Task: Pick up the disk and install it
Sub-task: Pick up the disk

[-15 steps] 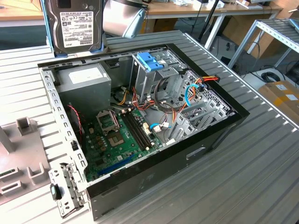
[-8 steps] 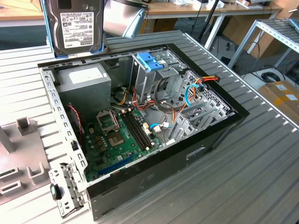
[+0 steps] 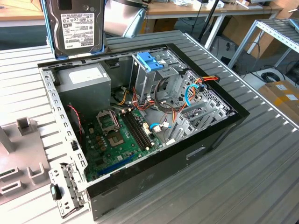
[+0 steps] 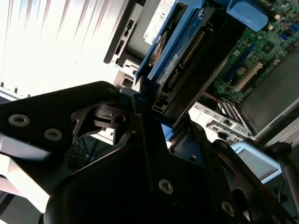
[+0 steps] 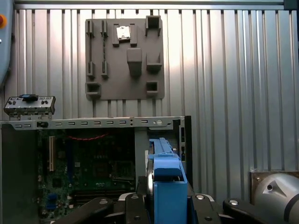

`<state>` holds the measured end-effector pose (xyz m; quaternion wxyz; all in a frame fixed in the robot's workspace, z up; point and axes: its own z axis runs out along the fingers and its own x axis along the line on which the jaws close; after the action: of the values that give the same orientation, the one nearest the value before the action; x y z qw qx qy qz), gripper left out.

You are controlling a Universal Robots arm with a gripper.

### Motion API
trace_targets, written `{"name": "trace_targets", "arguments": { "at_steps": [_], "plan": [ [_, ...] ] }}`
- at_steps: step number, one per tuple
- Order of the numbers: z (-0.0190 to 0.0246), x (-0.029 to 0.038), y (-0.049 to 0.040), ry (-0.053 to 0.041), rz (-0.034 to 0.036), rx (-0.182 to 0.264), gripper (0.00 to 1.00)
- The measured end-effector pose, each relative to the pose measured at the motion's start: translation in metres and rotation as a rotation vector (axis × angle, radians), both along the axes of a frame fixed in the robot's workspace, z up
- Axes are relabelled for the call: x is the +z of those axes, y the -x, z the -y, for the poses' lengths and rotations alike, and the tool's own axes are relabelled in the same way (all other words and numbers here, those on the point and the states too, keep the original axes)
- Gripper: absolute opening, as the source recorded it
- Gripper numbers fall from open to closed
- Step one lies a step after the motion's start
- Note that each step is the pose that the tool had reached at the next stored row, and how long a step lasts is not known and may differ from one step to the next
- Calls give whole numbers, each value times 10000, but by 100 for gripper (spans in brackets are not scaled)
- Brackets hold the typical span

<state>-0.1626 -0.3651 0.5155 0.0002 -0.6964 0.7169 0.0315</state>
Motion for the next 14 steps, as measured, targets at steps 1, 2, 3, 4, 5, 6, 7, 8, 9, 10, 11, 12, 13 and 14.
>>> {"name": "trace_targets", "arguments": {
  "at_steps": [1,2,3,4,5,6,7,8,9,10,11,12,13,14],
  "plan": [
    [7,-1,0,0,0,0,37],
    [13,-1,0,0,0,0,37],
    [21,-2,0,0,0,-1,37],
    [28,-3,0,0,1,0,37],
    [37,-3,0,0,1,0,37],
    [44,-4,0,0,0,0,37],
    [48,-4,0,1,0,0,37],
    [54,-5,0,0,0,0,37],
    [60,-5,0,0,0,0,37],
    [70,-5,0,0,0,0,37],
    [77,-5,0,0,0,0,37],
    [90,-5,0,1,-1,0,37],
    [99,-6,0,0,-1,0,37],
    [105,-6,0,1,-1,0,37]
  ]
}}
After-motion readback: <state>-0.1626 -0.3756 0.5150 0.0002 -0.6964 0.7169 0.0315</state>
